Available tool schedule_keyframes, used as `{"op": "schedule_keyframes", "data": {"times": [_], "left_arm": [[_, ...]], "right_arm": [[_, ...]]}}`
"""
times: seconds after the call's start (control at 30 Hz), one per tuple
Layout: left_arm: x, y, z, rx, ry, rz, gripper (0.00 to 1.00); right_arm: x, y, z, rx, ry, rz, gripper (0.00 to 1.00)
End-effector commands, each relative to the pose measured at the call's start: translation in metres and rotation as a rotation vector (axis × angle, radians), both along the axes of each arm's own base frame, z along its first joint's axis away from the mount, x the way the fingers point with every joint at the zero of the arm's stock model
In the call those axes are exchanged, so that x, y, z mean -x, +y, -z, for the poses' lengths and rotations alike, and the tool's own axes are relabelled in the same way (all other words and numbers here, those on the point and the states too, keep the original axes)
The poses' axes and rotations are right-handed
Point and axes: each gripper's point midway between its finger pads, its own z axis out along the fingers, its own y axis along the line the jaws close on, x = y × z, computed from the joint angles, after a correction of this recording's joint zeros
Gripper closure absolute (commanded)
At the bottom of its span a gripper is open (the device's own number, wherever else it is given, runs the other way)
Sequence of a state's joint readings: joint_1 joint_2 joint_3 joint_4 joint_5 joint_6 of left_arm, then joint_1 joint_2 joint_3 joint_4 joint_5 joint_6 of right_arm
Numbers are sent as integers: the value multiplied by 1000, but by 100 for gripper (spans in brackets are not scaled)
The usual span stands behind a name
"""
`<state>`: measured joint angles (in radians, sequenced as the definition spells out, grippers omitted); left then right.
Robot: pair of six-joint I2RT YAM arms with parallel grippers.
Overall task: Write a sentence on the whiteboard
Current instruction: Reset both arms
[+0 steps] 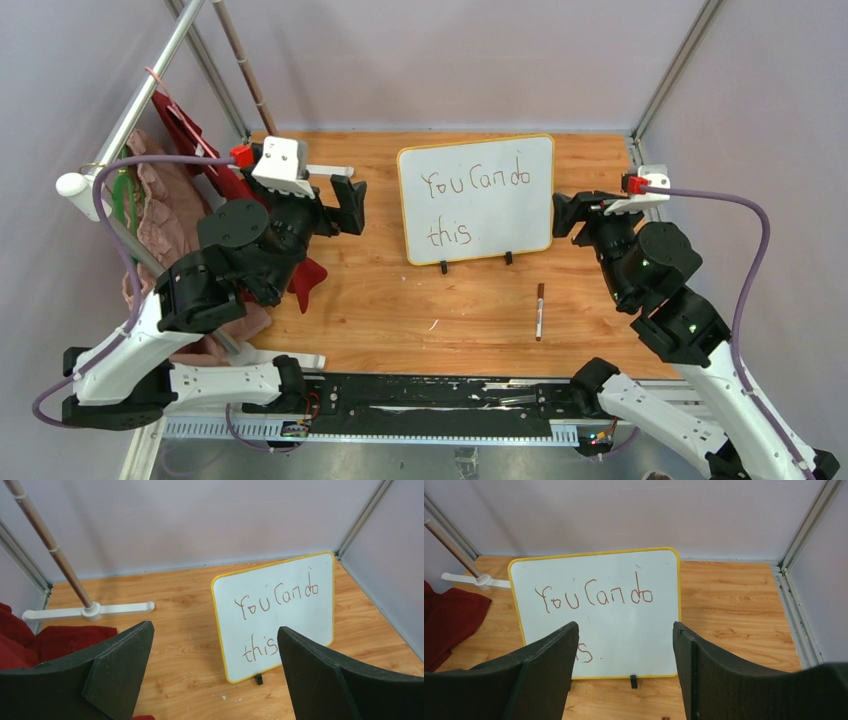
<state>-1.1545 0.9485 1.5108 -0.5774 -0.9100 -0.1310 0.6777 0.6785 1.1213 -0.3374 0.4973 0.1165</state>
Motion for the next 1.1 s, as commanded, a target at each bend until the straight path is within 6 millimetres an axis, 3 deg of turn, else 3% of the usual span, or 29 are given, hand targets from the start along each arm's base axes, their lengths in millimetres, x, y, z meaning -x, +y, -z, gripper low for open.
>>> {"op": "schedule_keyframes", "data": {"times": [0.0, 0.2, 0.5, 1.07], "left_arm": [[3, 7, -2, 50, -8, -12, 0], [4, 7, 4, 50, -2, -5, 0], [4, 6, 6, 53, 0, 4, 0], [4, 4, 8, 58, 2, 10, 0]], "right_arm": [[6, -8, -21, -106, -123, 10, 27], [14, -8, -23, -149, -168, -16, 25], [10, -8, -16, -104, -80, 1, 18], [8, -2, -13, -85, -81, -22, 17]]}}
